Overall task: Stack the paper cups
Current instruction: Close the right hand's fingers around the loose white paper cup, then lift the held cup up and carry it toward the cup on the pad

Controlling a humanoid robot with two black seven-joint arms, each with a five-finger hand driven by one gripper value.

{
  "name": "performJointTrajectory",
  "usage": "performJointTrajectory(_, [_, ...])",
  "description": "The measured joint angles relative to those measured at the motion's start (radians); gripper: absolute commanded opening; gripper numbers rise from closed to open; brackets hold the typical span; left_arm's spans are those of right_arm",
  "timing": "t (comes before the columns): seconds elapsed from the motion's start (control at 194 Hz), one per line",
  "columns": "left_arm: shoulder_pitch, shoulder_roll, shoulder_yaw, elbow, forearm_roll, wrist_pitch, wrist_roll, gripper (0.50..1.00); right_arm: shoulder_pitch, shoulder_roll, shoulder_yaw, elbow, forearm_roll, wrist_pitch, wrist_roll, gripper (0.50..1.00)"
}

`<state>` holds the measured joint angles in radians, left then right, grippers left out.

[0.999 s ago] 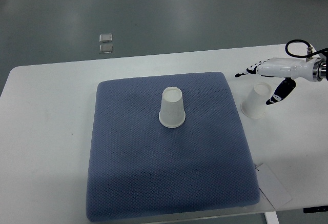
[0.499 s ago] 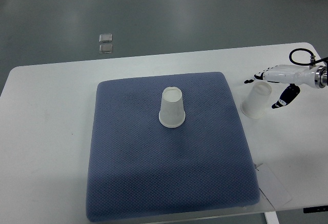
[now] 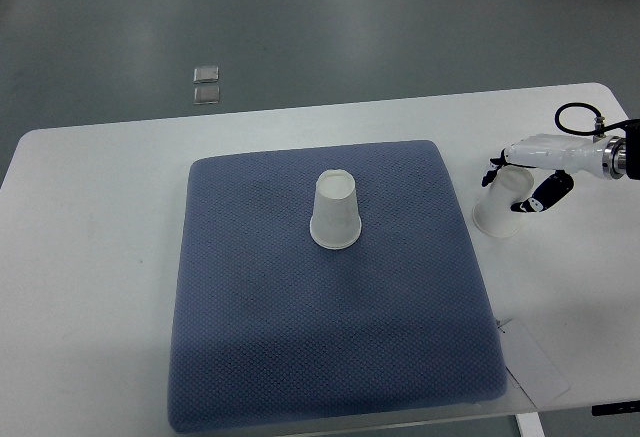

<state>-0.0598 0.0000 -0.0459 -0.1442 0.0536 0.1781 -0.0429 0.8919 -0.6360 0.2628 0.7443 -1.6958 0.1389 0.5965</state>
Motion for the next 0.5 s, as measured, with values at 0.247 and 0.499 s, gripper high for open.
performJointTrajectory(0.247, [0.0,0.0,0.0,0.0,0.0,0.0,0.0,1.0,0.006,0.0,0.011,-0.005,0.027,0.001,-0.007,0.5])
performJointTrajectory(0.499, [0.0,0.0,0.0,0.0,0.0,0.0,0.0,1.0,0.127,-0.044,0.017,0.003,0.082,0.026,-0.007,0.5])
